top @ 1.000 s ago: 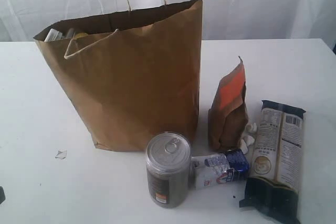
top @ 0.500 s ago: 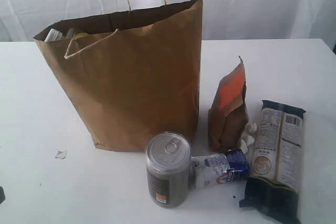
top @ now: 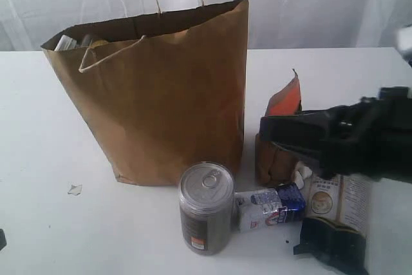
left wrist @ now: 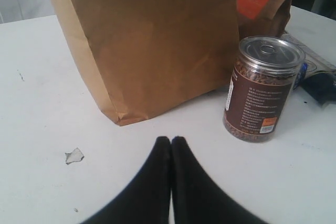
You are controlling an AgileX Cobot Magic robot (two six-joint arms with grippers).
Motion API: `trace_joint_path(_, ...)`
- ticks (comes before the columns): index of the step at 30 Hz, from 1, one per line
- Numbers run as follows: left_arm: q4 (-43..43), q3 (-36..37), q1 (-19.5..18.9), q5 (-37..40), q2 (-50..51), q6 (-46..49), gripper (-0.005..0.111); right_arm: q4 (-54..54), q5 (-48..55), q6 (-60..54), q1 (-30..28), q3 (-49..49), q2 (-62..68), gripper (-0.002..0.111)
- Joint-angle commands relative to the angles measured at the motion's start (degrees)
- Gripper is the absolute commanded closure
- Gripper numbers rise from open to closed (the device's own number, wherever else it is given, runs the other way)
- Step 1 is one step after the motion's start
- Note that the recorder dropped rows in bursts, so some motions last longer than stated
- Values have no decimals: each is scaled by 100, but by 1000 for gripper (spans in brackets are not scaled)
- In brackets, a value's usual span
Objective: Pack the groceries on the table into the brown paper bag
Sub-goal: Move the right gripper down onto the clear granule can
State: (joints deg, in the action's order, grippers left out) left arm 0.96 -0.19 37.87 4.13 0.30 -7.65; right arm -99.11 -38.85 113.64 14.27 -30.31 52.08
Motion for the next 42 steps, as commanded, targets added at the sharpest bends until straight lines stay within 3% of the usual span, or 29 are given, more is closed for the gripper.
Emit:
trace_joint_path(1, 57, 19, 2, 30, -30, 10, 107, -83, -367, -819, 2, -434, 1101, 46)
trace_joint_path(12, 57, 19, 2, 19, -30, 10, 107, -83, -247, -1766, 2, -581, 1541, 46)
trace_joint_path(33, 57, 19, 2, 19, -30, 10, 107, -83, 258, -1444, 2, -560, 1430, 47)
trace_joint_path(37, 57, 19, 2, 19, -30, 10, 107, 1215, 106, -2292, 2, -560, 1402, 47)
trace_joint_path(42, 57, 19, 2, 19, -30, 10, 107, 2304, 1016, -3398, 2, -514, 1402, 47)
